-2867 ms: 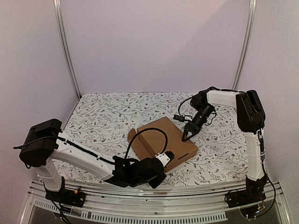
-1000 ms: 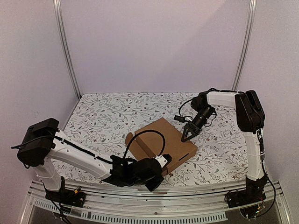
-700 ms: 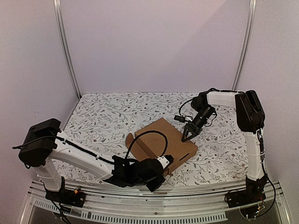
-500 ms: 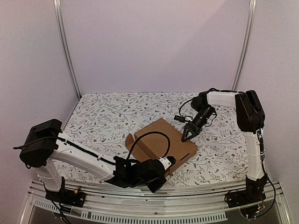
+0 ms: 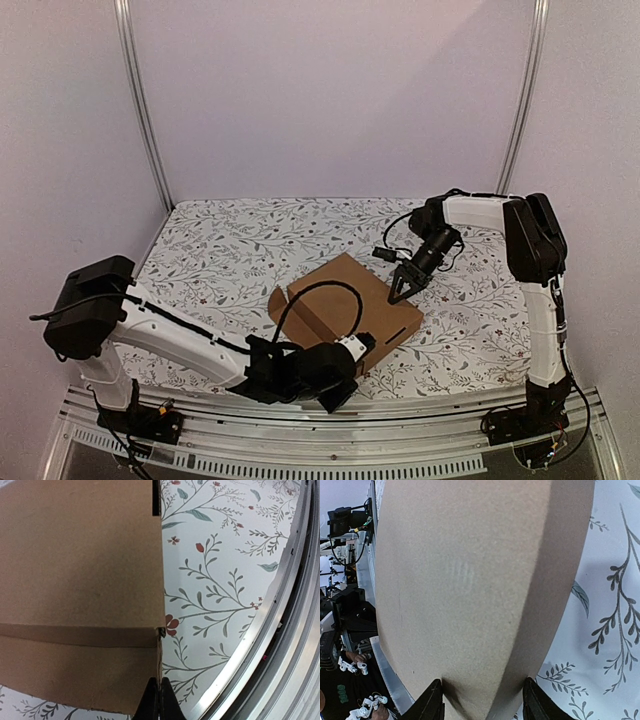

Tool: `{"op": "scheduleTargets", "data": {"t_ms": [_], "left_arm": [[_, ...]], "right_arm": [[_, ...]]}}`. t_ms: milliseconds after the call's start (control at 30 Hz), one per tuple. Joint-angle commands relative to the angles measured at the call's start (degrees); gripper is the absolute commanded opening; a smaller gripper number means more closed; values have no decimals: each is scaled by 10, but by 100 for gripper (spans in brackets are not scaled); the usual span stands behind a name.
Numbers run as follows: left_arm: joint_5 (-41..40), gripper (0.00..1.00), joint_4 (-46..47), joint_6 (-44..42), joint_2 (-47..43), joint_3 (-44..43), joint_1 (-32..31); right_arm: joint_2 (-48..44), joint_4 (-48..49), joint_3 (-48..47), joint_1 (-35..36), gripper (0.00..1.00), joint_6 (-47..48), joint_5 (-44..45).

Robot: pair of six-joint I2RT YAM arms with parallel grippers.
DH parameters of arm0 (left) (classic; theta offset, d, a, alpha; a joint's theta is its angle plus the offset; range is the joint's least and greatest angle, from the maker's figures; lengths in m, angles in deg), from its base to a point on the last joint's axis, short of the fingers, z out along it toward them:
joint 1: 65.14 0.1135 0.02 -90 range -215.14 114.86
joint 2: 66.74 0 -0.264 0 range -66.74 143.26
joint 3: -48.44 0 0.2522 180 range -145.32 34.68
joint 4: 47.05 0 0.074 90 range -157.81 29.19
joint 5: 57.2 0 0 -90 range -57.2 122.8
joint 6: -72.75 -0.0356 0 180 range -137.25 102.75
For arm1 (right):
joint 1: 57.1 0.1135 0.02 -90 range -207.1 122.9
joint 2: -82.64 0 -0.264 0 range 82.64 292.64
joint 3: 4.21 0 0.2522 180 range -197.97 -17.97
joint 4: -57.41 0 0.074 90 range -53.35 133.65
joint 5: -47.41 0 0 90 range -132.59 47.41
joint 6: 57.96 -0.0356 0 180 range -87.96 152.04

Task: Fold the paper box

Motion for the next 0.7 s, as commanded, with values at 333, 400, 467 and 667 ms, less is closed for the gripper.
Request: {"op": "scheduleTargets", "data": {"t_ms": [333,400,467,667], "left_arm": [[-25,0,-10,22,-1,-20,7],[-29,0,-15,22,4,-29,8],[-34,0,-20,24,8,-38,8],[-44,0,-30,31,13,-48,11]], "right_arm": [[19,6,25,5,52,-10,-3],[16,6,30,7,52,-13,-9],[16,7,32,10,52,-12,-9],[17,4,36,17,52,-9,-16]]}}
